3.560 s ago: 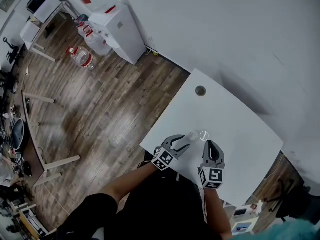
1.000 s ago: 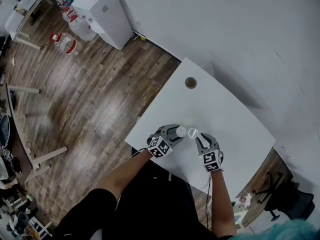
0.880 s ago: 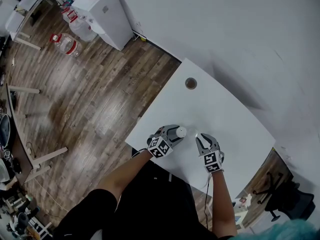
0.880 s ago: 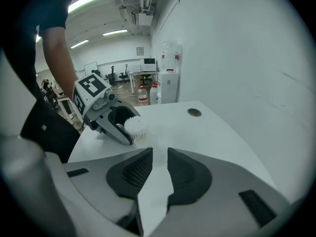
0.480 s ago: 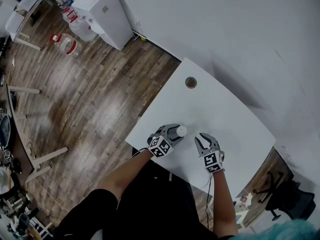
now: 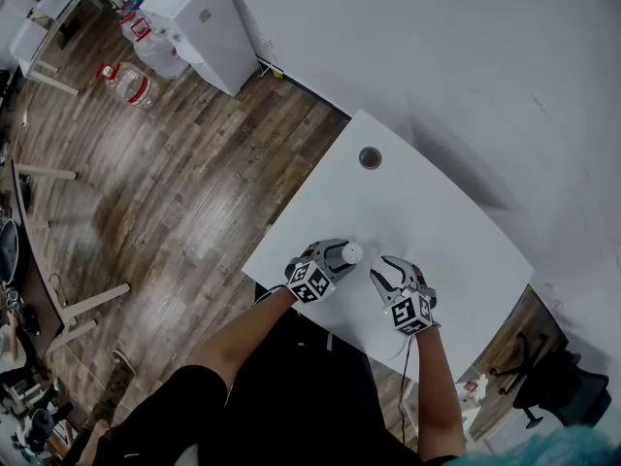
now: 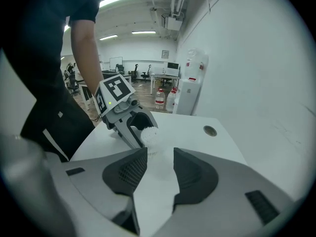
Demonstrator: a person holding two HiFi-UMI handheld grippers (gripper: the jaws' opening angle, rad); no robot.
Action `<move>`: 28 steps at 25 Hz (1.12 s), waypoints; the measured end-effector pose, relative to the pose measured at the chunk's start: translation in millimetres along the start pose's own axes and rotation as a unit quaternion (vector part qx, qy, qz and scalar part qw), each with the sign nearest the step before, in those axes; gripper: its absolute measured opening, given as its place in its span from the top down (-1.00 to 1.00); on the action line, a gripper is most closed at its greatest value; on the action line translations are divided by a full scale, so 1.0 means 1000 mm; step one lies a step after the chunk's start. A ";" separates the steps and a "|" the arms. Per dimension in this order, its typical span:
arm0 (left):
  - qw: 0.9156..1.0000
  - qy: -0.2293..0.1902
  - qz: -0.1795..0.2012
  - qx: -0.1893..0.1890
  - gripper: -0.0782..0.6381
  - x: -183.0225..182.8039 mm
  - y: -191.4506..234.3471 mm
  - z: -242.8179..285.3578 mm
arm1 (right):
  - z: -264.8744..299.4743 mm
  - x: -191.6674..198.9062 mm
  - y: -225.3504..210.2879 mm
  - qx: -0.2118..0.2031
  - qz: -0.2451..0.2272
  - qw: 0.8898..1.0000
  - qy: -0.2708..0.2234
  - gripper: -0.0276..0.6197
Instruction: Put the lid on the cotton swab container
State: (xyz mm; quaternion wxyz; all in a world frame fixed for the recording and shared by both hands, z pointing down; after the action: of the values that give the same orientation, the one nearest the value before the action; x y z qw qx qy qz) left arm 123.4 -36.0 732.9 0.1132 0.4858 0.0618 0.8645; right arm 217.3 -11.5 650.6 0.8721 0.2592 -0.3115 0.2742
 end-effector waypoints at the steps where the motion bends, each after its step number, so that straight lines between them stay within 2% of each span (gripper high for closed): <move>1: 1.000 -0.001 0.000 0.000 0.07 0.000 0.000 0.000 | 0.000 0.000 -0.001 -0.002 -0.001 1.000 0.000 0.40; 7: 1.000 -0.001 0.000 -0.002 0.07 0.000 -0.002 0.002 | -0.001 0.009 -0.006 -0.014 -0.034 0.999 0.013 0.37; 13: 1.000 0.000 0.002 0.000 0.07 -0.001 0.000 0.002 | 0.003 0.012 -0.009 -0.028 -0.106 0.994 0.022 0.37; 17: 1.000 0.000 0.004 0.001 0.07 0.000 -0.001 0.001 | 0.006 0.013 -0.005 -0.051 -0.130 0.990 0.027 0.37; 28: 1.000 0.002 0.007 0.002 0.07 0.001 -0.002 -0.002 | 0.003 0.000 -0.004 -0.061 -0.104 0.993 0.005 0.37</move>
State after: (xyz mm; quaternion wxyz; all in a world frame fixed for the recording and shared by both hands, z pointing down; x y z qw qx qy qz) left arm 121.5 -33.4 732.4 0.1058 0.4849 0.0607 0.8660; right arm 218.8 -15.6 651.6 0.9116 0.2355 -0.2948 0.1634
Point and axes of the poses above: the fingertips, and each gripper's own axes: z forward along the fingers, y to its left, x out of its underside, the point moved 4 cm from there along -z, backward along the fingers, and after that the axes turned 13 degrees about x, right-handed, at the moved point
